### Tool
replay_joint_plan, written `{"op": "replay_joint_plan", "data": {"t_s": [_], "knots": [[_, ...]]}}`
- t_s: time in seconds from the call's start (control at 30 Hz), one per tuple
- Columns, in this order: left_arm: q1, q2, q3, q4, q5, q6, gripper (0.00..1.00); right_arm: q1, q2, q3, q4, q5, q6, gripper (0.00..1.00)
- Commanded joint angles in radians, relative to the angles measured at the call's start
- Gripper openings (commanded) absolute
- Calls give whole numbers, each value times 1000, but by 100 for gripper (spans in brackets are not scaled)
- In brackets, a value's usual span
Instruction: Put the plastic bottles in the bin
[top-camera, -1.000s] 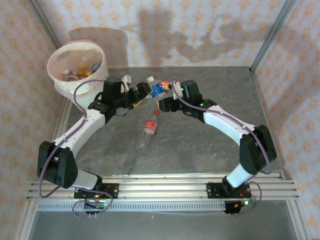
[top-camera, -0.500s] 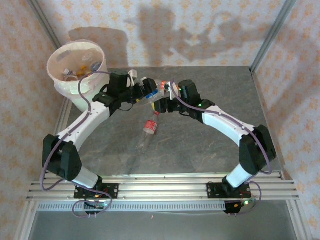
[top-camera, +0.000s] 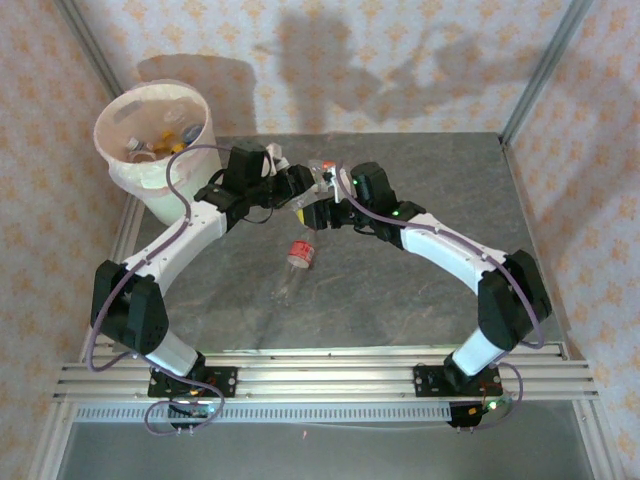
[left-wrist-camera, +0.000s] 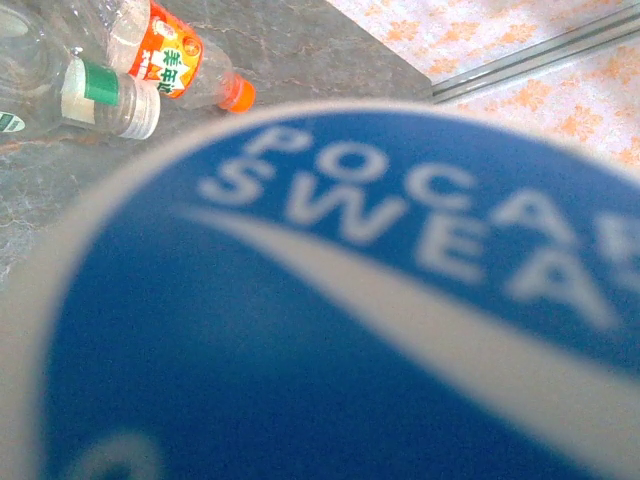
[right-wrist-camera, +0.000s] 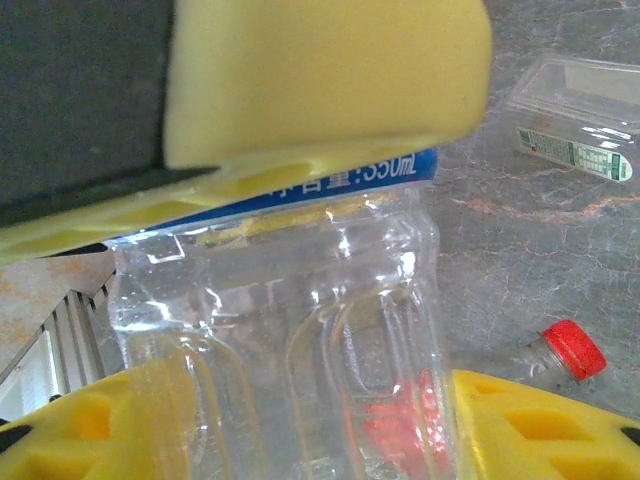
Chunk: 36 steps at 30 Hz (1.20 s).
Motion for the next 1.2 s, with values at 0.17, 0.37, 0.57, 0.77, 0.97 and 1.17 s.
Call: {"op": "replay_joint_plan", "data": {"t_s": [0.17,0.37,0.57,0.77,0.97,1.17], "knots": [[-7,-47,50,-71,-59,49,57,4,-88,35,34,34,-66,83],[1,-73,100,-156,-139,102,55,3,-199,-27,93,180,-82,99],[29,-119,194,-284,-318,176,52,3,-283,-109,204,594,-36,99],[84,-94,415,-452,-578,323,50,2,-299,-98,116,955,29,99],[156,-85,511,-361,-796,443,51,-1,-305,-96,22,1091,87,99],[303,-43,516,-188,-827,419,51,-6,-333,-104,6,1094,94,99]]}}
